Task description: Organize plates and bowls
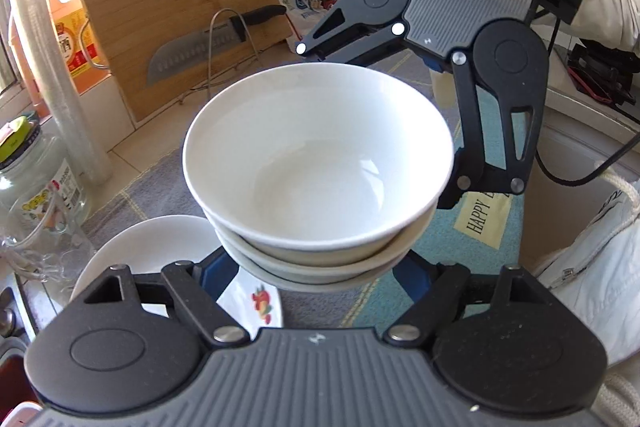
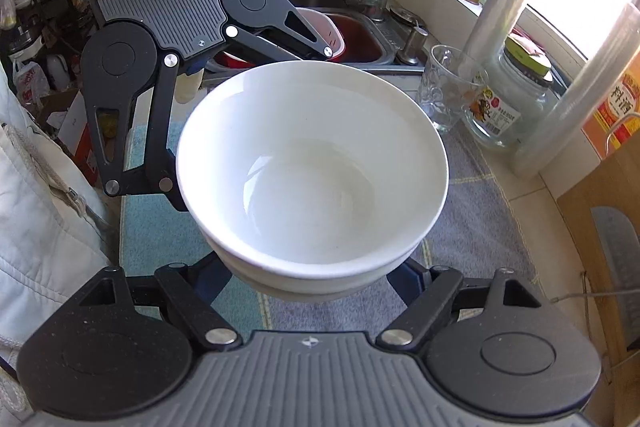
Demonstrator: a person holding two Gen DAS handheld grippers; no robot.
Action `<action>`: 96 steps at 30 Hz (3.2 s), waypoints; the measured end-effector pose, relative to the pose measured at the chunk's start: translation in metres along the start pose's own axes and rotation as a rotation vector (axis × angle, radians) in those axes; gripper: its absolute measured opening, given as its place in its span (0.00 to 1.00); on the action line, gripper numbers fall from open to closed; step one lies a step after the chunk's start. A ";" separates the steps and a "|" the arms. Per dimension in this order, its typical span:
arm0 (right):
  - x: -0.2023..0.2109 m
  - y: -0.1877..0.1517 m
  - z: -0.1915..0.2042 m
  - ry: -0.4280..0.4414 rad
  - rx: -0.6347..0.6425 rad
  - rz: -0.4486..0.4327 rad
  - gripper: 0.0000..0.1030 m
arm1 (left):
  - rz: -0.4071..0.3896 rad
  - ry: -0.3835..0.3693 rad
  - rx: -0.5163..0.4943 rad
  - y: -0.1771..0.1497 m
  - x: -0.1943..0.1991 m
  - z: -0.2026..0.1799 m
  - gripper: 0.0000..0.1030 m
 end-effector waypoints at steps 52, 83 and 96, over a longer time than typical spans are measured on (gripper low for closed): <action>-0.101 0.055 -0.013 -0.045 -0.150 0.058 0.95 | 0.015 0.122 0.017 -0.059 0.032 0.093 0.92; 0.051 -0.028 0.052 -0.618 -1.027 0.134 1.00 | -0.098 0.800 0.753 -0.066 0.117 -0.037 0.99; 0.075 -0.016 0.062 -0.645 -1.005 0.088 1.00 | -0.142 0.836 0.727 -0.055 0.134 -0.057 0.99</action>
Point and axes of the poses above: each gripper's, at about its wrist camera, not at the fingertips, and x roughly against the way its jaws point, z to its left, y to its top, the point moved 9 cm from there along -x, roughly the way its jaws point, and after that the axes turned 12 degrees about -y, right-handed, at the moved point
